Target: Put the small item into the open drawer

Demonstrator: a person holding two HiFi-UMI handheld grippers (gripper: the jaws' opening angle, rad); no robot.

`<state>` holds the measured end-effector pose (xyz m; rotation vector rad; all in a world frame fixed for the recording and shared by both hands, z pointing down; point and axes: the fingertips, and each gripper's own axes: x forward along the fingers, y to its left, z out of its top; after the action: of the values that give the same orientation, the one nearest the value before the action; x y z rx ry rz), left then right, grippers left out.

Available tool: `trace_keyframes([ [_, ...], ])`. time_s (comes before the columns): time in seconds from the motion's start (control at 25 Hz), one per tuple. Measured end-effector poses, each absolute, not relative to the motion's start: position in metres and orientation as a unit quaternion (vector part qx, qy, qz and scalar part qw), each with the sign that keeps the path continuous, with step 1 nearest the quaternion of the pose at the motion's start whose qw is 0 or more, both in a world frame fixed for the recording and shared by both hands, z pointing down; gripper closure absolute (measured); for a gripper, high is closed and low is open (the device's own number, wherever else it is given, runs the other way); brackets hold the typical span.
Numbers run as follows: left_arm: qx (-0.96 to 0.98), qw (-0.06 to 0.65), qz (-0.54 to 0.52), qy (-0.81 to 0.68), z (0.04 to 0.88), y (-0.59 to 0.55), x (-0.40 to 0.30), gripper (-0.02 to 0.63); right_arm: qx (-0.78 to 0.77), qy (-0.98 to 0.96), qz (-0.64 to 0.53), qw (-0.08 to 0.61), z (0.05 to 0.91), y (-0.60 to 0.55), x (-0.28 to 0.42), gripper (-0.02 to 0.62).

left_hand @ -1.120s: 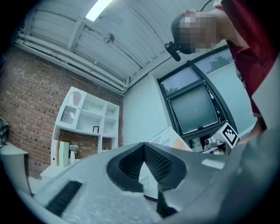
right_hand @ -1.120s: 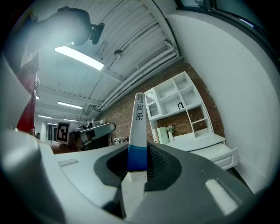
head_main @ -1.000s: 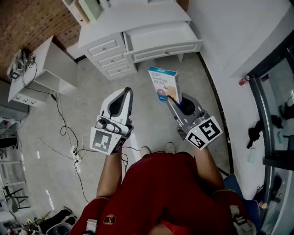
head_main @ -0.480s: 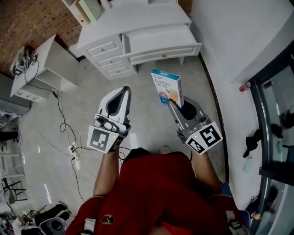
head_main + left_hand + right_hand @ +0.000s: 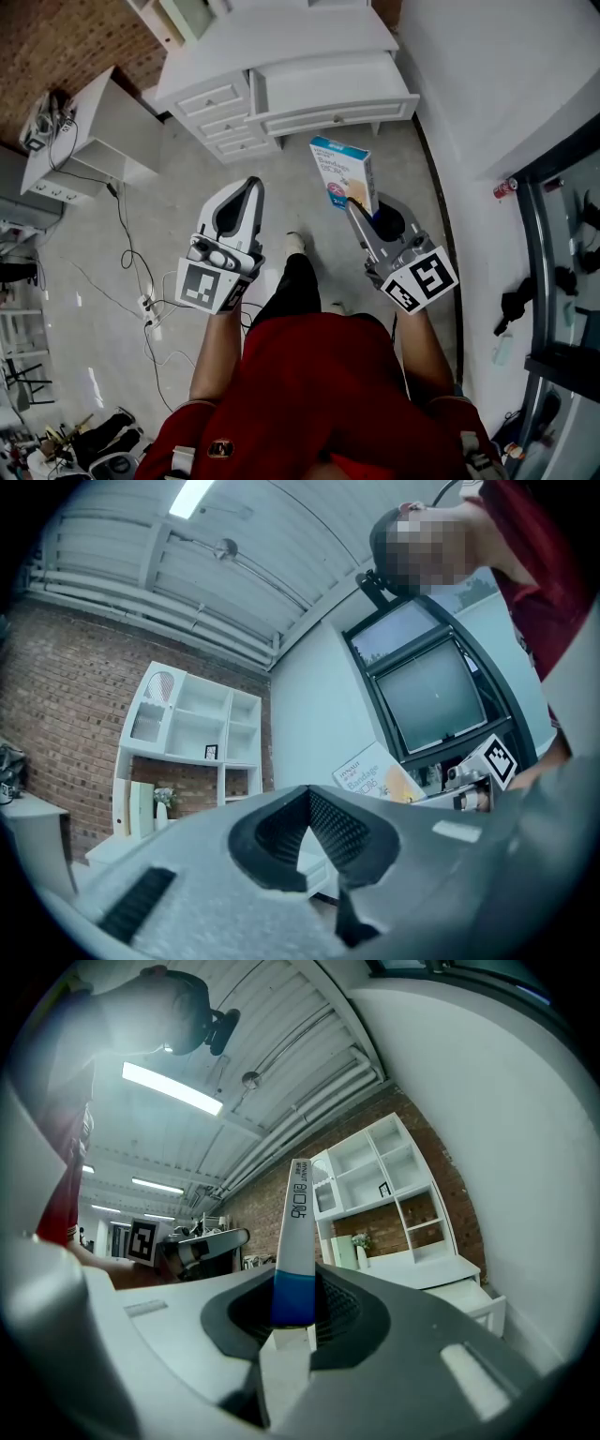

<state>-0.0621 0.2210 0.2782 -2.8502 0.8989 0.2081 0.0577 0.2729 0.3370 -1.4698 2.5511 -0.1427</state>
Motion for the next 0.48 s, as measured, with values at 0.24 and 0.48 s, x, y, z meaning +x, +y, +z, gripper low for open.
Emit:
trace_keyframes([
  [0.24, -0.949, 0.066, 0.081, 0.299, 0.288, 0.137, -0.062, 0.607, -0.506, 0.858, -0.047, 0.075, 0.343, 0.196, 0.06, 0.523],
  [0.48, -0.948, 0.063, 0.088, 0.298, 0.292, 0.024, -0.071, 0.607, -0.513, 0.855, -0.05, 0.049, 0.344, 0.085, 0.057, 0.523],
])
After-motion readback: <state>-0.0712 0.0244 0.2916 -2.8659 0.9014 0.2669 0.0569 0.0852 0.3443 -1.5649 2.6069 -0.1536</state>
